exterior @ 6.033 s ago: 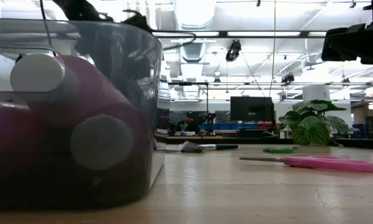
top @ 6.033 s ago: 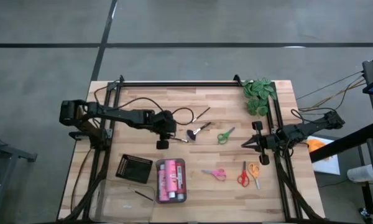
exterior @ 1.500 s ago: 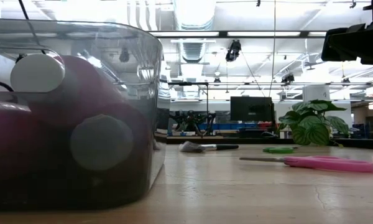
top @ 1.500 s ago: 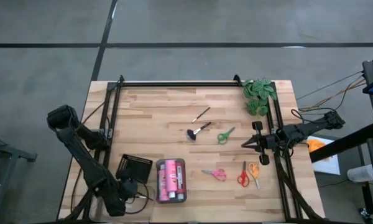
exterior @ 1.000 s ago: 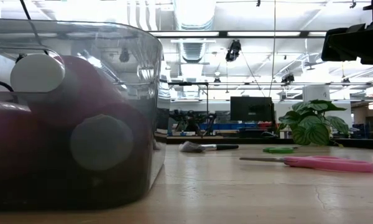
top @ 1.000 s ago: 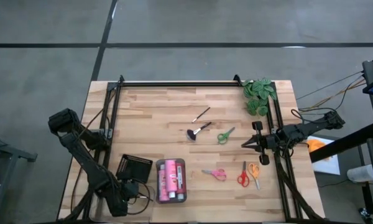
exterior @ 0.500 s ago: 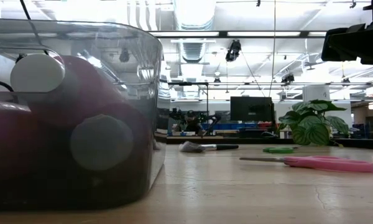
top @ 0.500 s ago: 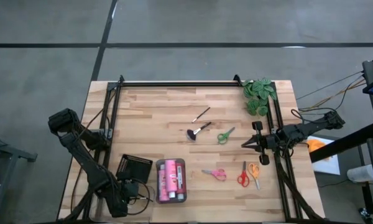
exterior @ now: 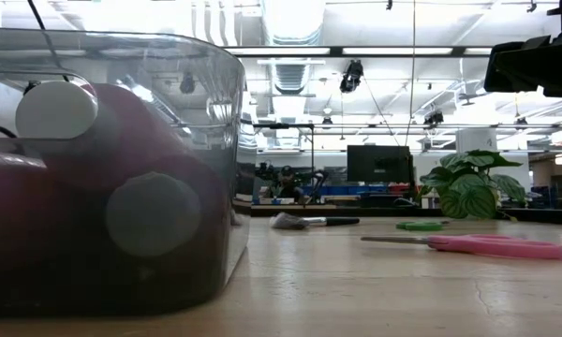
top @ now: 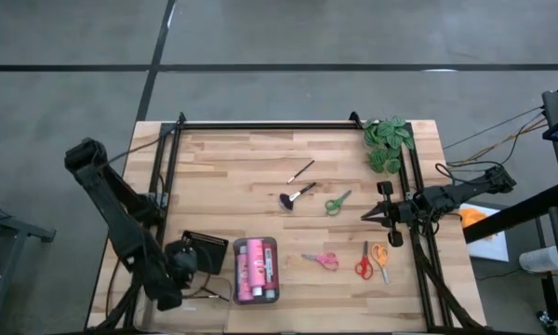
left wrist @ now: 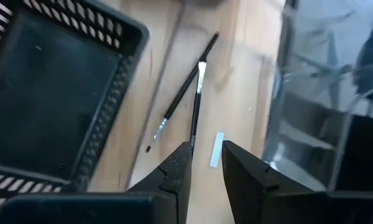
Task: Pick & Place Paint Supplies
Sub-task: Put the eyeshadow brush into the transparent bin
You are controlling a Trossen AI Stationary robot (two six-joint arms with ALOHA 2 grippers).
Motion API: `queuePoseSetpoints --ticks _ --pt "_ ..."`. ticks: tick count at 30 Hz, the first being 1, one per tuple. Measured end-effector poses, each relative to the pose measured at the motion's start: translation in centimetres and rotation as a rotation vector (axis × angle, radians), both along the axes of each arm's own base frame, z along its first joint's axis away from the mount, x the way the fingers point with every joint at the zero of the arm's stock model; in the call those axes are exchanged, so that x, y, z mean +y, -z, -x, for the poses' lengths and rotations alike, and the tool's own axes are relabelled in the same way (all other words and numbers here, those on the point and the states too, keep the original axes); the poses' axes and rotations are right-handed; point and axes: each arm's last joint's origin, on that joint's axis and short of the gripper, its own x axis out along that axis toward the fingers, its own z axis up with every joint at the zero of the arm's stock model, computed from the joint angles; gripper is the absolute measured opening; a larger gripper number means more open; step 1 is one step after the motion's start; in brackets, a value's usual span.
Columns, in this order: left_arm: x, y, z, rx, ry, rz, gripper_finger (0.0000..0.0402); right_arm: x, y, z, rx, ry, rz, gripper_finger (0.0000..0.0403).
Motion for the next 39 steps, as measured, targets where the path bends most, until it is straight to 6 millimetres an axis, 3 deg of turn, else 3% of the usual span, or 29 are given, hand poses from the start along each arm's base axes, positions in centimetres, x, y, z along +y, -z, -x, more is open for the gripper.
queuePoseSetpoints --ticks 8,16,24,29,34,39 --pt "5.0 -3.4 -1.3 -0.197 -0.143 0.019 0.0093 0.0 0.0 0.0 -0.001 0.0 0.0 0.0015" --pt "10.8 -5.1 -4.9 -0.35 -0.271 0.027 0.0093 0.0 0.0 0.0 0.0 0.0 0.0 0.0015" --pt "17.2 -4.0 -8.9 -0.342 -0.426 0.076 0.0096 0.0 0.0 0.0 0.0 0.0 0.0 0.0015" --pt "20.5 -2.5 -11.3 -0.332 -0.507 0.109 0.0133 0.0 0.0 0.0 -0.001 0.0 0.0 0.0015" --pt "22.9 -1.9 -14.4 -0.328 -0.526 0.073 0.018 0.0 0.0 0.0 0.0 0.0 0.0 0.0015" --pt "24.3 -1.5 -18.6 -0.296 -0.476 -0.022 0.0195 0.0 0.0 0.0 -0.001 0.0 0.0 0.0015"
